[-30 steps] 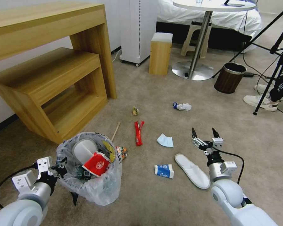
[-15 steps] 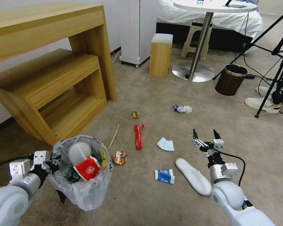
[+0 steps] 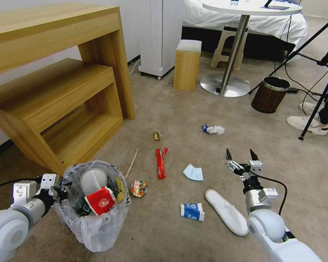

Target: Pick up the trash bin and place the garbage on the floor into it.

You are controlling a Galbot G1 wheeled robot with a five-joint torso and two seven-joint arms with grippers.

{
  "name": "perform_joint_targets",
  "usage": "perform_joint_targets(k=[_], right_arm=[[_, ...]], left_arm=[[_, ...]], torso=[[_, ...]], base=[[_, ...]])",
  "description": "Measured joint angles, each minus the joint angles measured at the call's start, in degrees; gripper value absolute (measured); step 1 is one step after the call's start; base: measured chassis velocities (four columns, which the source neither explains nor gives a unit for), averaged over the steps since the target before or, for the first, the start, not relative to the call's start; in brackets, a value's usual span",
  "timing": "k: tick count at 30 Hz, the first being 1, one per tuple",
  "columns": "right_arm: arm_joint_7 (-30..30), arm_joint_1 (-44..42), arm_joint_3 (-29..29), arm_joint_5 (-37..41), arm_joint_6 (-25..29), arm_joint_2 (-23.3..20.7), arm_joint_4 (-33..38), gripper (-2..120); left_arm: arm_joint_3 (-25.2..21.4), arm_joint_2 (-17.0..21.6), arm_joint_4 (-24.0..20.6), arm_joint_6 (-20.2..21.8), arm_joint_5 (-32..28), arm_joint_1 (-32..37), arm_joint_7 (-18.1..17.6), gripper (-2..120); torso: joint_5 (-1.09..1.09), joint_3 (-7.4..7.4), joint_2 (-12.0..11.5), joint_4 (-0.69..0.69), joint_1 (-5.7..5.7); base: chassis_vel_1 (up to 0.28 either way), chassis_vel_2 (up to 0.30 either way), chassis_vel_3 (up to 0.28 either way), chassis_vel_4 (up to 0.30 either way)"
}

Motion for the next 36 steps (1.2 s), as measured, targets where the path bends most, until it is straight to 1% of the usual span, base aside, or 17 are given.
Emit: perform_joint_targets(k=[3,8,14,19,24,27,28,29,30,31,32,33,35,36], right_arm=[[0.15,0.23,-0.68,0.38,0.09,-0.05,0.01,100],[1.51,0.42,-1.57,2.05,-0.66,-0.44,0.88,100],[3.73,-0.31,-2.3,3.75,-3.28,-0.36,2.25,100],[4.12,-0.85,-2.35,3.74,-3.52,-0.18,2.41,100],[4.22,-2.32,-2.09,3.82,-4.37,-0.81,3.19,100],[6.51,-4.28,-2.28,6.54,-6.53,-0.95,3.98,100],[8.92,-5.39,-2.4,7.42,-8.38,-1.02,4.29,100],[8.92,-5.39,-2.4,7.42,-8.38,-1.02,4.29,100],[11.55,-6.53,-2.31,8.6,-11.89,-1.24,4.81,100],[12.59,-7.18,-2.16,9.42,-13.67,-1.43,5.1,100],[14.32,-8.42,-1.73,10.83,-17.12,-1.93,5.54,100],[14.32,-8.42,-1.73,10.83,-17.12,-1.93,5.54,100],[15.88,-10.61,-1.09,12.43,-21.55,-3.39,5.66,100],[15.89,-11.16,-1.07,12.46,-21.83,-3.94,5.37,100]], left_arm=[[-0.06,-0.75,-0.17,-0.1,-0.45,-0.32,-0.78,0],[0.14,-1.62,-0.51,-0.48,-0.21,-0.35,-0.86,0],[0.22,-1.63,-0.86,-0.5,0.02,-0.29,-0.79,0],[0.06,-0.69,-0.71,-0.44,0.04,0.01,-0.71,0],[0.13,-0.83,-0.28,-0.43,0.33,-0.15,-0.73,0],[0.33,-1.72,-0.31,-0.5,1.16,0.09,-0.53,0],[0.38,-2.11,-0.27,-0.6,1.42,0.04,-0.33,0],[0.38,-2.11,-0.27,-0.6,1.42,0.04,-0.33,0],[0.43,-2.38,-0.19,-0.76,1.65,-0.08,-0.17,0],[0.49,-2.5,-0.14,-0.85,1.75,-0.16,-0.09,0],[0.6,-2.69,-0.04,-0.98,1.87,-0.43,0.05,0],[0.6,-2.69,-0.04,-0.98,1.87,-0.43,0.05,0],[0.81,-3.02,0.19,-1.14,1.93,-1.04,0.18,0],[0.89,-3.2,0.32,-1.23,1.96,-1.25,0.26,0]], torso=[[0.01,0.0,0.0,-0.01,0.0],[0.01,-0.01,0.0,0.0,0.0],[0.01,-0.01,0.0,-0.01,0.0],[0.01,-0.01,0.0,0.0,0.0],[0.0,-0.01,0.0,0.0,0.0],[0.0,-0.01,0.0,0.0,0.0],[0.01,-0.01,0.0,0.01,0.0],[0.01,-0.01,0.0,0.01,0.0],[0.01,-0.01,0.0,0.0,0.0],[0.01,-0.01,0.0,0.0,0.0],[0.02,-0.01,0.0,-0.01,0.0],[0.02,-0.01,0.0,-0.01,0.0],[0.01,0.0,0.0,-0.03,0.0],[0.01,-0.01,0.0,-0.02,0.0]], base=[[-0.038,0.028,0.039,-0.027],[0.0,0.0,0.0,0.0],[0.0,0.0,0.0,0.0],[0.0,0.0,0.0,0.0],[0.0,0.0,0.0,0.0],[0.0,0.0,0.0,0.0],[0.0,0.0,0.0,0.0],[0.0,0.0,0.0,0.0],[0.0,0.0,0.0,0.0],[0.0,0.0,0.0,0.0],[0.0,0.0,0.0,0.0],[0.0,0.0,0.0,0.0],[0.0,0.0,0.0,0.0],[0.0,0.0,0.0,0.0]])
